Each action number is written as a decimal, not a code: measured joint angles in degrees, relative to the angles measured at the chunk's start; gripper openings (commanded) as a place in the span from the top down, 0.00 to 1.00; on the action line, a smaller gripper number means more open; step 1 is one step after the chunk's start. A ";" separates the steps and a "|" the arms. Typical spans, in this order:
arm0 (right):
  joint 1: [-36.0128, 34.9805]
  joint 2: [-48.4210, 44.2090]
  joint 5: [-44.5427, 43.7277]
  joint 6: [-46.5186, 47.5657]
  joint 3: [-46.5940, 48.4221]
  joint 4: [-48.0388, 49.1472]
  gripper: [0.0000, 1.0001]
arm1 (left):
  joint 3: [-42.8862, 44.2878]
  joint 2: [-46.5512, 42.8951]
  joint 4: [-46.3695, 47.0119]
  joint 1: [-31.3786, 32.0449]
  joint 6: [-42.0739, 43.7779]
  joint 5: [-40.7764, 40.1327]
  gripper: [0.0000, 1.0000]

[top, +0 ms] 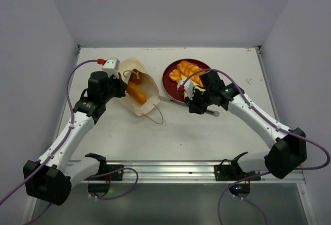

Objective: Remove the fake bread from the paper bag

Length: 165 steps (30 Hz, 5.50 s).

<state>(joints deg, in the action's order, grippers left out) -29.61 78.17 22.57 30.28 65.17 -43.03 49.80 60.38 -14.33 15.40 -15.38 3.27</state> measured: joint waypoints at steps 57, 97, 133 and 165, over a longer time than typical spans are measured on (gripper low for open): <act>-23.78 26.01 -33.35 -11.58 19.19 4.11 1.00 | -1.99 -0.85 1.42 0.00 -0.50 4.15 1.00; -9.05 -21.53 -15.04 -4.68 -1.66 -7.87 1.00 | 4.09 5.62 1.57 -0.15 -0.61 -7.02 1.00; 22.27 -8.63 -7.80 -2.78 -3.78 -3.28 1.00 | 4.44 5.60 -0.17 -1.88 0.09 -7.32 1.00; 29.20 2.36 0.98 -1.46 -1.09 2.82 0.54 | 0.04 1.09 -0.15 -1.88 1.49 -4.44 1.00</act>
<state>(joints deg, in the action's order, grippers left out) -0.40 80.53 23.55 28.82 64.07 -40.21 49.84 61.47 -14.48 13.52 -13.89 -1.17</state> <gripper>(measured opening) 0.447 0.005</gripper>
